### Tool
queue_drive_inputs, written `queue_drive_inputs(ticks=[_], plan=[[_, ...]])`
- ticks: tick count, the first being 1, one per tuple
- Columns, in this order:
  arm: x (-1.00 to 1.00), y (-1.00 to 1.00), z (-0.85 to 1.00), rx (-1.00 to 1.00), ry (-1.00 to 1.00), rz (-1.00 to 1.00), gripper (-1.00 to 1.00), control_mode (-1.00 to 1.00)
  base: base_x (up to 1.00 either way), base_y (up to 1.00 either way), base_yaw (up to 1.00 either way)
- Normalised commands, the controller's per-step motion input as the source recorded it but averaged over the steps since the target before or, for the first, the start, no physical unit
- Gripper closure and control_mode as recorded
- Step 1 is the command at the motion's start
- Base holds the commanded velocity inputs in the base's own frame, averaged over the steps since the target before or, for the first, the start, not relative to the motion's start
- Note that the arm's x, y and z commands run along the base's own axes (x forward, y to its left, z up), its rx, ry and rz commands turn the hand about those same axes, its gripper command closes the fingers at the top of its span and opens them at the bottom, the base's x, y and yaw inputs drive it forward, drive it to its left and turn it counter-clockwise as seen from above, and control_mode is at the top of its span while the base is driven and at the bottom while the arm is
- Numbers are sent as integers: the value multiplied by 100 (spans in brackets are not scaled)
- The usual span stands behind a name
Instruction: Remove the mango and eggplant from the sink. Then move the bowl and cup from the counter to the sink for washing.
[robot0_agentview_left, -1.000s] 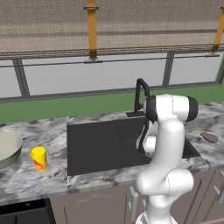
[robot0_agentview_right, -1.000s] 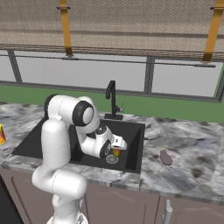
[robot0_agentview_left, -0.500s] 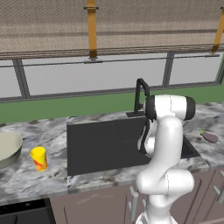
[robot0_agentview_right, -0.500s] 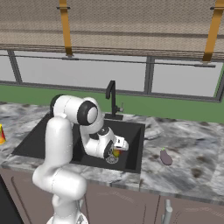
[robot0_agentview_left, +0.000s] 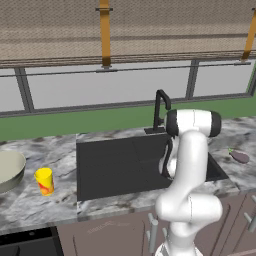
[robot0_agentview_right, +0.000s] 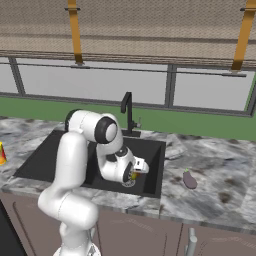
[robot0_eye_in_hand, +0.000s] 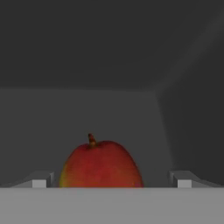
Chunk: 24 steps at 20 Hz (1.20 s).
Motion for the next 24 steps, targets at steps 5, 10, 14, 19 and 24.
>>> queue_drive_inputs(ticks=[5,10,14,19,24], plan=[[17,0,-23,0,1,4,-100,-100,0,0,0],[14,0,-23,0,1,3,100,-100,0,0,0],[7,0,-27,0,10,0,100,-100,0,0,0],[-17,-16,-13,-1,14,-1,100,-100,0,0,0],[-32,-20,1,0,2,0,100,-100,0,0,0]])
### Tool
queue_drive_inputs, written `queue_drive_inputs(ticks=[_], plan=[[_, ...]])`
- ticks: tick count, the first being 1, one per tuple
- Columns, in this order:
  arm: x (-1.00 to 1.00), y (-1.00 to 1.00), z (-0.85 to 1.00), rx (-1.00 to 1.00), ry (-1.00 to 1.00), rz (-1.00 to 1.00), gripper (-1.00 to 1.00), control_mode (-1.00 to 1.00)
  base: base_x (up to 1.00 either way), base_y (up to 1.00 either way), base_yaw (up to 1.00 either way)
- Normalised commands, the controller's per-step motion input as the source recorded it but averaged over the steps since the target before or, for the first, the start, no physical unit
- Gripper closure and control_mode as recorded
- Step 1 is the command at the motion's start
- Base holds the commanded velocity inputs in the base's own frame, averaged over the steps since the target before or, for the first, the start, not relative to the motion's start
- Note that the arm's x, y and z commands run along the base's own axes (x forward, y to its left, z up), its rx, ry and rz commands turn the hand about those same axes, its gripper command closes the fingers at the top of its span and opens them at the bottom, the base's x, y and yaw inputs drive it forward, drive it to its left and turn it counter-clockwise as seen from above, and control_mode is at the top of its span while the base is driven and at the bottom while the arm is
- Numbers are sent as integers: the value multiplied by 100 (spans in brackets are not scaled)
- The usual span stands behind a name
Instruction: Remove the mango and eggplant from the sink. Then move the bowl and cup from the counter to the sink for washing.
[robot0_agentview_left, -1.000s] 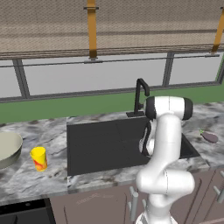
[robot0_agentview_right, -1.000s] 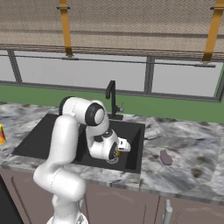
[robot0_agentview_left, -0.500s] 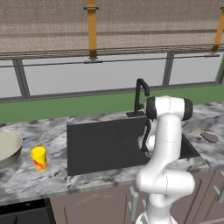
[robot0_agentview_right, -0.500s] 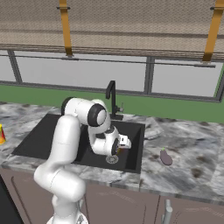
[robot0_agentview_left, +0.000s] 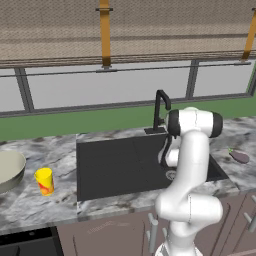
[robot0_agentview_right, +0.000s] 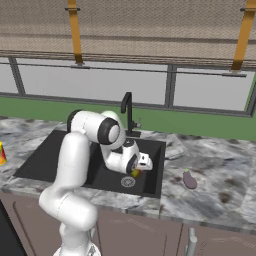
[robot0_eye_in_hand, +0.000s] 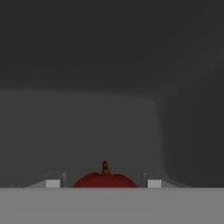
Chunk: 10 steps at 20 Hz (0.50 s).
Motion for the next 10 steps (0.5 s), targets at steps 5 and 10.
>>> queue_drive_inputs(ticks=[5,10], plan=[[-34,-14,16,1,0,0,100,-100,0,0,0],[-38,-7,32,0,-7,0,100,-100,0,0,0]])
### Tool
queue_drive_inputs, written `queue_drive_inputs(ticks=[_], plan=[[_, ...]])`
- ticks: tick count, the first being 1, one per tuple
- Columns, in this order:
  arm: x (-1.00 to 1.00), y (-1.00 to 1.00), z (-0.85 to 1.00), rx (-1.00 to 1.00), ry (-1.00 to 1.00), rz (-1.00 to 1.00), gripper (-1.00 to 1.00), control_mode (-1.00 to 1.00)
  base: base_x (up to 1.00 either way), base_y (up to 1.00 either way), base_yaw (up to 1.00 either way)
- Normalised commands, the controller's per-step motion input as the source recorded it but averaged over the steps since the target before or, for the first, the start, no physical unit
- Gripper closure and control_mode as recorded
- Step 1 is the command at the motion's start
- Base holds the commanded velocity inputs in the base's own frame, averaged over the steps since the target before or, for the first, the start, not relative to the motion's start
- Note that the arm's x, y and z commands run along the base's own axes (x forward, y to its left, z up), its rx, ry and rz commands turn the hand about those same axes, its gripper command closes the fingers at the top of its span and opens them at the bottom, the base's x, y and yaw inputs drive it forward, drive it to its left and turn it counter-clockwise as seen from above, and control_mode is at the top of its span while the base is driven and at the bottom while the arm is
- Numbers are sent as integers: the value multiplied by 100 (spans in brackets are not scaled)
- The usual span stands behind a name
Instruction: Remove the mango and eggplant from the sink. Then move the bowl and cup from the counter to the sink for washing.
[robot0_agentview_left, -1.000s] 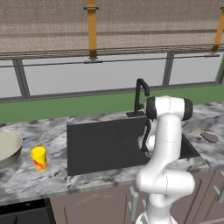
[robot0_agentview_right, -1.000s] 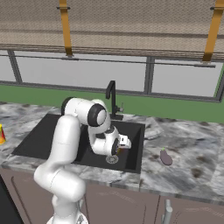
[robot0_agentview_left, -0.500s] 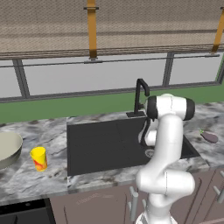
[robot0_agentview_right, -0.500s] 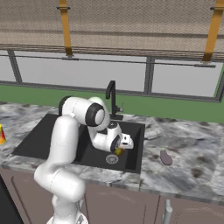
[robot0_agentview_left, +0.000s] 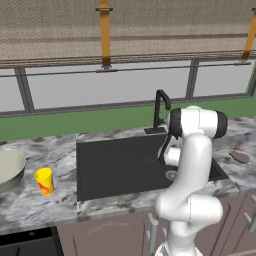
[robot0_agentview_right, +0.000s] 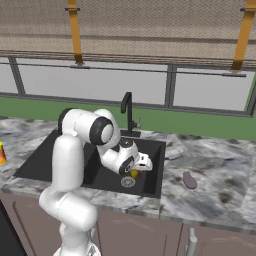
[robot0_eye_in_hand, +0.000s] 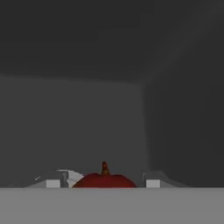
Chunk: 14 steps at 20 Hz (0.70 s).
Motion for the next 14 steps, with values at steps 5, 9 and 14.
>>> queue_drive_inputs(ticks=[5,9,14], plan=[[-37,-6,42,0,-5,0,100,-100,0,0,0],[-22,-8,53,0,0,0,100,-100,0,0,0],[-15,-11,61,0,0,0,100,-100,0,0,0]])
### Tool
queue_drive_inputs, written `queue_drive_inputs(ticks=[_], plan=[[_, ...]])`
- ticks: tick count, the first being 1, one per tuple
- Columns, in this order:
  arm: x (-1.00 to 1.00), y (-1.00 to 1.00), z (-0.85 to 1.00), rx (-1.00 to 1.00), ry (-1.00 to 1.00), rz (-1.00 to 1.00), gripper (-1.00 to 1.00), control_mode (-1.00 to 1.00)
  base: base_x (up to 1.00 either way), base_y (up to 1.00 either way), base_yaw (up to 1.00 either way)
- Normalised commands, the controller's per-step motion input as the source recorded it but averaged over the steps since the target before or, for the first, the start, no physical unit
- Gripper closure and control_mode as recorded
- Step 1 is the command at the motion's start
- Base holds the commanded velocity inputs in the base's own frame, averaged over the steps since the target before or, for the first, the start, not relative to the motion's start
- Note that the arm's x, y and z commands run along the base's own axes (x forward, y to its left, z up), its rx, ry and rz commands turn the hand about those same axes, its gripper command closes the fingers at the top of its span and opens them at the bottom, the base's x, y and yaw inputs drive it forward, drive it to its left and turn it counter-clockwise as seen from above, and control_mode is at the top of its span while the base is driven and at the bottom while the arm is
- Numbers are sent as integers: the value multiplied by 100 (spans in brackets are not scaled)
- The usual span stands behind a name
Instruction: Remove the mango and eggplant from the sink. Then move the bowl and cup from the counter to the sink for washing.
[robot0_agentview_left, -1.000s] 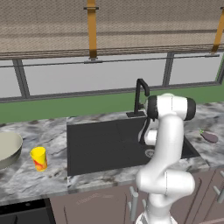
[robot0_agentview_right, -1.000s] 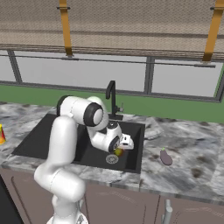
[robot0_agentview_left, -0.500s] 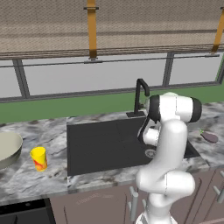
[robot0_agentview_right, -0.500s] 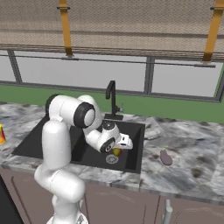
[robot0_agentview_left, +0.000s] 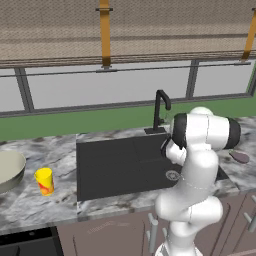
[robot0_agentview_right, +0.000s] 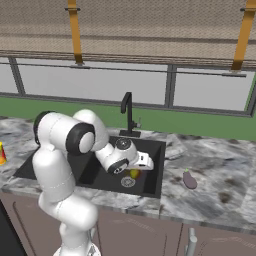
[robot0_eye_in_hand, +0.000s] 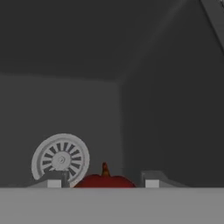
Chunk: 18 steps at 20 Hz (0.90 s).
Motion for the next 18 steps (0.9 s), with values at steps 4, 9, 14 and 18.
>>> queue_drive_inputs(ticks=[4,9,14,18], plan=[[-8,-7,66,0,-2,0,100,-100,0,0,0],[-6,-8,65,0,0,0,100,-100,0,0,0],[-1,-2,68,0,0,0,100,-100,0,0,0],[1,0,67,0,0,0,100,-100,0,0,0]])
